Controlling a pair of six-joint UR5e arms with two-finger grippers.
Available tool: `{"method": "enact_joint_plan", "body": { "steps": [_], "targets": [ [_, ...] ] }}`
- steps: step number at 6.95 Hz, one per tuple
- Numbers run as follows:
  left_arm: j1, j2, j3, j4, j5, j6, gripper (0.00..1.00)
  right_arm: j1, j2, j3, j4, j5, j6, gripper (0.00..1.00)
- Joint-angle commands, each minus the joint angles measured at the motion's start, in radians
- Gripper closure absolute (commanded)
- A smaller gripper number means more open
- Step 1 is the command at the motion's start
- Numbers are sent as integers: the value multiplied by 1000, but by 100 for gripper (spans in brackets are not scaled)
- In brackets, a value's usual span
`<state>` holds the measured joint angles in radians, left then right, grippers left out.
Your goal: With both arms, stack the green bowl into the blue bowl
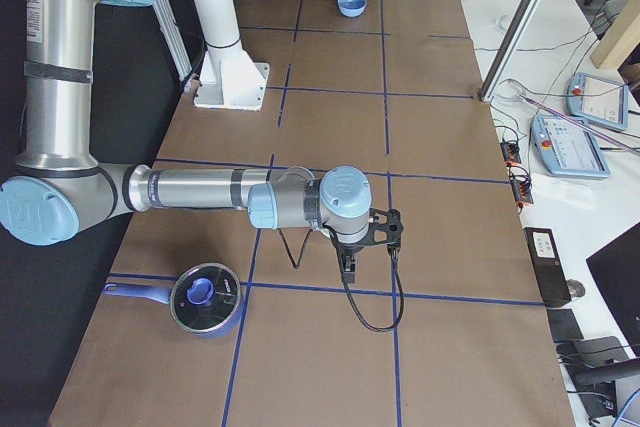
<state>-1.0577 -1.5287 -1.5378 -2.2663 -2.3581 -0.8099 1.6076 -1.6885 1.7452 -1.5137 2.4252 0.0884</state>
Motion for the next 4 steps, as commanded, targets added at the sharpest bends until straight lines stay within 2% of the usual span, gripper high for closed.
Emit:
{"method": "enact_joint_plan", "body": {
  "steps": [1,2,3,4],
  "targets": [
    [-8,-7,-83,34,-83,-61,100,0,3,4,1,0,-1,0],
    [-10,-20,-129,51,-105,-137,100,0,3,22,-2,0,1,0],
    [-8,-81,-136,51,-105,-210,100,0,1,22,-2,3,4,0],
    [2,-197,-125,62,-98,-350,100,0,1,20,-2,17,4,0]
  ]
}}
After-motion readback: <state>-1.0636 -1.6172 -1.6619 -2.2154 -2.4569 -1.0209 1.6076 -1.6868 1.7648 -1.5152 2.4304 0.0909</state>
